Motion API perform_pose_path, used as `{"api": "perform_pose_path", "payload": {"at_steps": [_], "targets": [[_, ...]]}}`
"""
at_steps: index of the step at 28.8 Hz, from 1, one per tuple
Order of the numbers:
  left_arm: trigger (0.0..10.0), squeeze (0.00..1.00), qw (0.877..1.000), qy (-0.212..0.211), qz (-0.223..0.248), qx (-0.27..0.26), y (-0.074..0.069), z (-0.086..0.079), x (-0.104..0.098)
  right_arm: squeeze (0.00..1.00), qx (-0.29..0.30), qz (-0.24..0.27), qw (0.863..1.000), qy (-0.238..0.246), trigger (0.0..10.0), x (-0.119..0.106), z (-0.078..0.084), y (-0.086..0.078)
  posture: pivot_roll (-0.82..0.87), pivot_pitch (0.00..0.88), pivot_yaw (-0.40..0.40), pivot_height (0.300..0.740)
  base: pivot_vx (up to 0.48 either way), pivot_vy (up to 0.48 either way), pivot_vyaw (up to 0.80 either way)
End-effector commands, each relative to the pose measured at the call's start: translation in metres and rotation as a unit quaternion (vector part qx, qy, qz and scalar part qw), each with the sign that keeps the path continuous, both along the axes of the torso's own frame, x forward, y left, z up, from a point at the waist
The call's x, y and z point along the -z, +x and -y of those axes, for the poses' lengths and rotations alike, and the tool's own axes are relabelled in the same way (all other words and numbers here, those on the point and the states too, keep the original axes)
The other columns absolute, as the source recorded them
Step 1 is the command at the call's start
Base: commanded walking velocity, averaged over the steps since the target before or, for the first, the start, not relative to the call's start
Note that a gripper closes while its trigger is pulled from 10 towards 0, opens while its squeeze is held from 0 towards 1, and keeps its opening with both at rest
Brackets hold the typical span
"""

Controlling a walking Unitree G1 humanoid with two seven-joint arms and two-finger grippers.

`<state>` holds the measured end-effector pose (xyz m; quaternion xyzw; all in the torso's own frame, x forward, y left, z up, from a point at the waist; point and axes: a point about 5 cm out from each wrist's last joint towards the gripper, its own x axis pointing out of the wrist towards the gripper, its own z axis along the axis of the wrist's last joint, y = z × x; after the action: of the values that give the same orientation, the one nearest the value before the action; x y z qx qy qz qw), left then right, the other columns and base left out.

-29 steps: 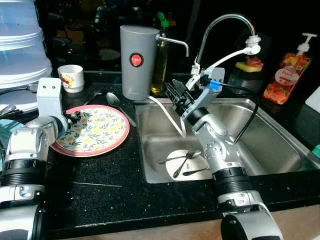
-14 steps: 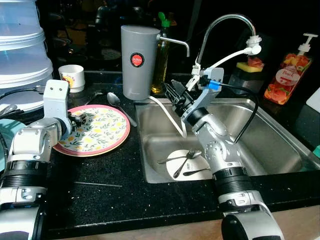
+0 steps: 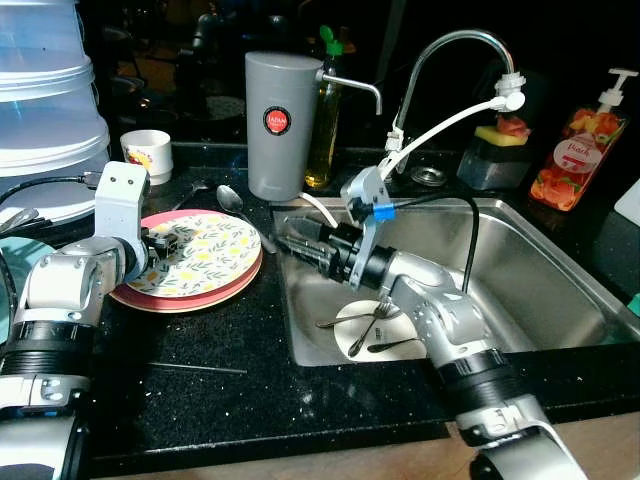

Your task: Kitchen organization

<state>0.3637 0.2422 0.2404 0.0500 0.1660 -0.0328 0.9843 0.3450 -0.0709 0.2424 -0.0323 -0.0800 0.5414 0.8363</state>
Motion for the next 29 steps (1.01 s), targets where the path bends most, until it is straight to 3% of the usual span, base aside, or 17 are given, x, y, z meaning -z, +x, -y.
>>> {"api": "perform_pose_path", "payload": {"at_steps": [1, 8, 13, 15, 18, 24, 25, 29], "targets": [[10.0, 0.0, 0.999, 0.004, -0.035, 0.005, -0.003, -0.001, 0.014, 0.0, -0.018, -0.003, 1.0, -0.022, 10.0, 0.003, 0.0, -0.004, 0.06, 0.016, -0.075, 0.74, 0.0, 0.0, 0.0], [10.0, 0.0, 0.998, -0.015, -0.024, 0.051, -0.003, 0.011, 0.013, 0.0, -0.016, -0.005, 1.0, -0.025, 10.0, -0.006, 0.012, -0.001, 0.06, 0.019, -0.077, 0.74, 0.0, 0.0, 0.0], [10.0, 0.0, 0.995, -0.025, -0.016, 0.096, -0.003, 0.027, 0.014, 0.0, 0.013, -0.037, 0.999, 0.024, 10.0, -0.014, 0.015, 0.004, 0.06, 0.025, -0.076, 0.74, 0.0, 0.0, 0.0], [10.0, 0.0, 0.993, -0.026, -0.018, 0.111, -0.004, 0.033, 0.015, 0.0, 0.024, -0.055, 0.997, 0.038, 10.0, -0.014, 0.012, 0.006, 0.06, 0.025, -0.076, 0.74, 0.0, 0.0, 0.0], [10.0, 0.0, 0.991, -0.029, -0.019, 0.127, -0.004, 0.042, 0.016, 0.0, 0.024, -0.119, 0.991, 0.054, 10.0, -0.002, -0.005, 0.004, 0.06, 0.027, -0.075, 0.74, 0.0, 0.0, 0.0], [10.0, 0.0, 0.991, -0.028, -0.019, 0.128, -0.003, 0.043, 0.015, 0.0, 0.019, -0.17, 0.984, 0.044, 10.0, 0.016, -0.018, 0.001, 0.06, 0.027, -0.073, 0.74, 0.0, 0.0, 0.0], [10.0, 0.0, 0.991, -0.026, -0.02, 0.128, -0.004, 0.042, 0.015, 1.0, 0.028, -0.187, 0.981, 0.042, 10.0, 0.023, -0.02, 0.002, 0.06, 0.027, -0.073, 0.74, 0.0, 0.0, 0.0], [10.0, 0.0, 0.991, -0.022, -0.021, 0.127, -0.005, 0.04, 0.015, 1.0, 0.049, -0.201, 0.977, 0.054, 10.0, 0.025, -0.02, 0.006, 0.06, 0.031, -0.078, 0.74, 0.0, 0.0, 0.0]]}}
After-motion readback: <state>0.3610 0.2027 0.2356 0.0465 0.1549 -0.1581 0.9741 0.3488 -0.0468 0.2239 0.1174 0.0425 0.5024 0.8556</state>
